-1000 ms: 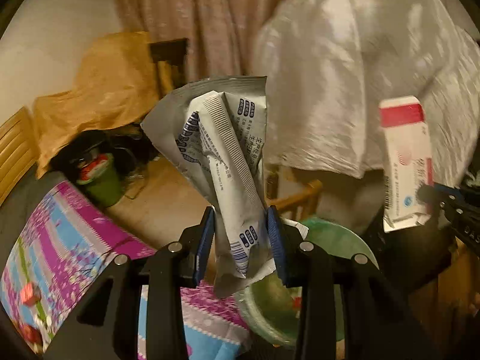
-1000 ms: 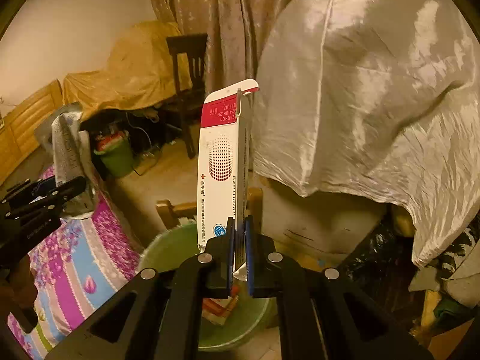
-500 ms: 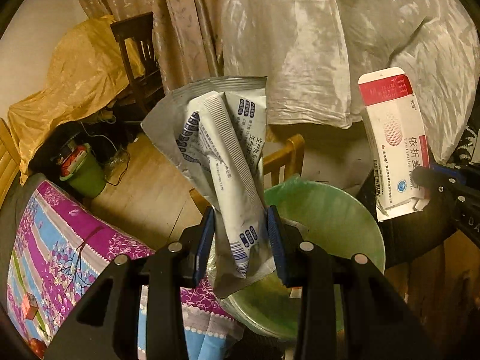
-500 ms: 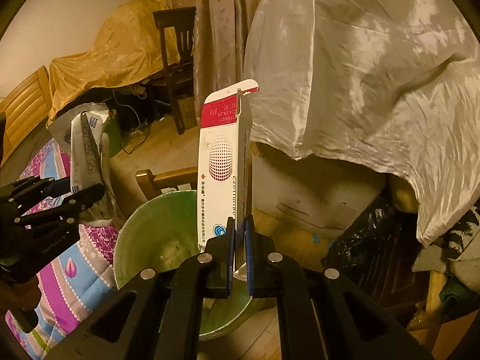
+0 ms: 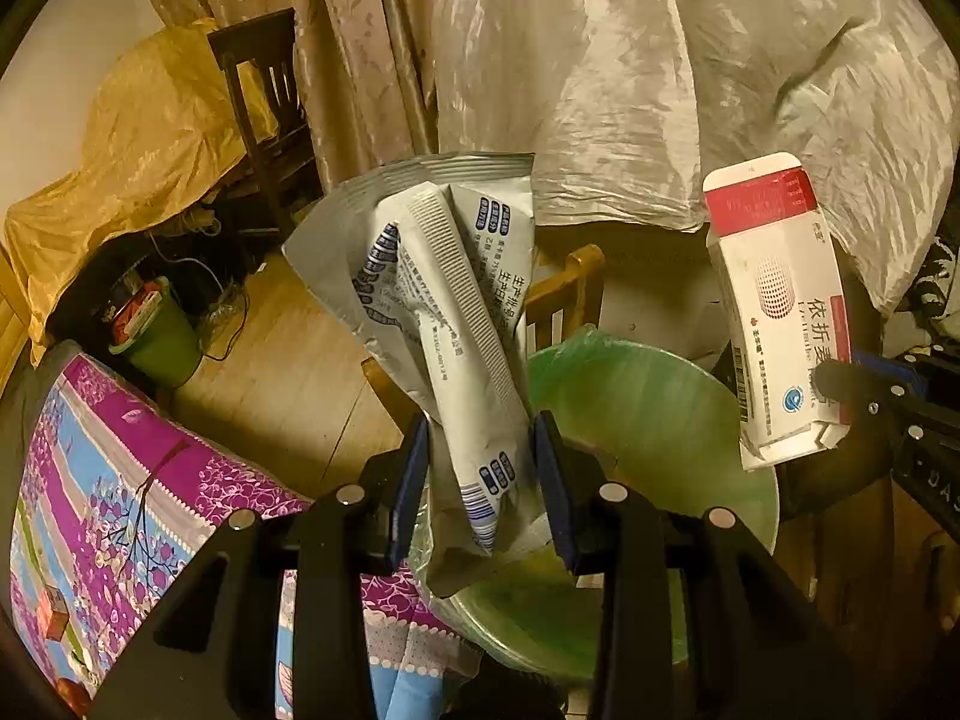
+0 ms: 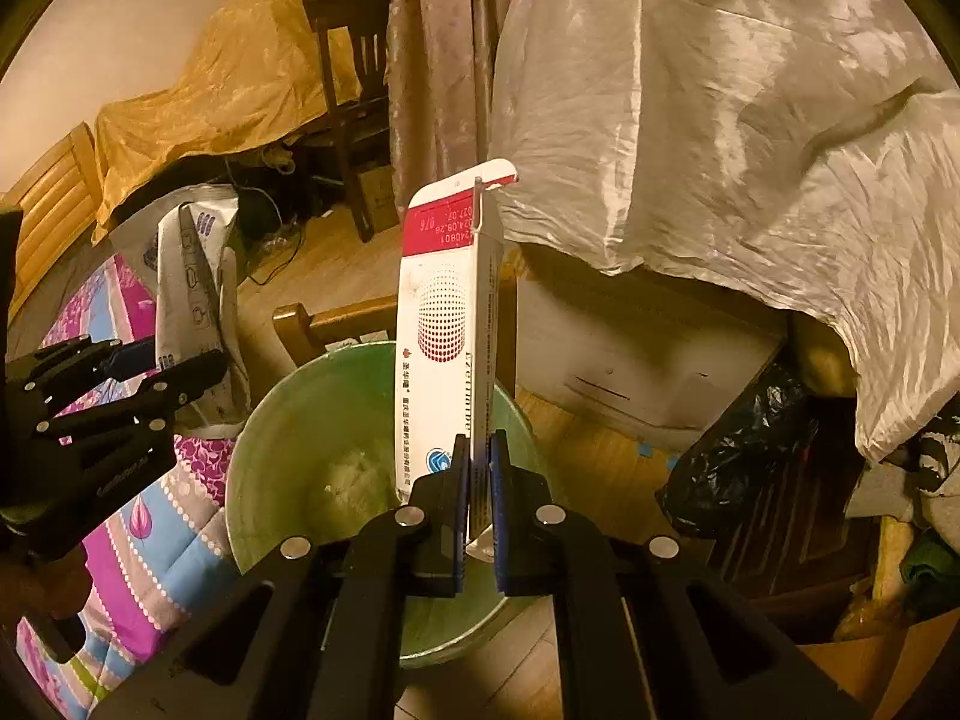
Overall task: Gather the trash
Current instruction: 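Carry both items over the green bin and open both grippers, then move both grippers back to the trash on the bedspread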
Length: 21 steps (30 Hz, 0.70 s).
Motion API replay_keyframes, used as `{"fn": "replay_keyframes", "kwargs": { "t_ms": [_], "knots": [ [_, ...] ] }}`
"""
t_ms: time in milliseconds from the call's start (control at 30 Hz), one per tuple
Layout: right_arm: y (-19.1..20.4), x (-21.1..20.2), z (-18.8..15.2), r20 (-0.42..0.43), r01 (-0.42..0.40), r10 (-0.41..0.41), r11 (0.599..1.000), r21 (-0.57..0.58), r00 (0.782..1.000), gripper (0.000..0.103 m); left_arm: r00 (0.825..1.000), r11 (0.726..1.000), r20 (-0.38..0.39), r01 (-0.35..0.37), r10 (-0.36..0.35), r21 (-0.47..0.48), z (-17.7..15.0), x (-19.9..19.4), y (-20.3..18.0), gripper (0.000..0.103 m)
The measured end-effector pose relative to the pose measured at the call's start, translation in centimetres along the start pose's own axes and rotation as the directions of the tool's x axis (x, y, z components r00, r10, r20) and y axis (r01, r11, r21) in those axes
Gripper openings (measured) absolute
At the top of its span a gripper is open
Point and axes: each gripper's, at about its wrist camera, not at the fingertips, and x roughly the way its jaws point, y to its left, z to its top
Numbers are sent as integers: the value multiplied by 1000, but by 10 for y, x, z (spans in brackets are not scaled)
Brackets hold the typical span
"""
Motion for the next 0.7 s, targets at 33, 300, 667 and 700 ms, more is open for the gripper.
{"fn": "replay_keyframes", "kwargs": {
  "t_ms": [33,300,667,700],
  "knots": [
    [1,0,0,-2,-2,2,1000,-1,1000,7,1000,1000,-1,2,-2,-2,1,1,1,34],
    [8,6,0,-18,-12,11,1000,-7,1000,7,1000,1000,-14,17,-16,9,-2,7,0,34],
    [5,22,0,-49,-18,18,1000,16,999,26,988,989,-43,149,-150,-25,-3,18,7,52],
    [4,22,0,-48,-15,16,1000,17,999,26,988,989,-45,145,-146,-30,-3,19,9,52]
  ]
}}
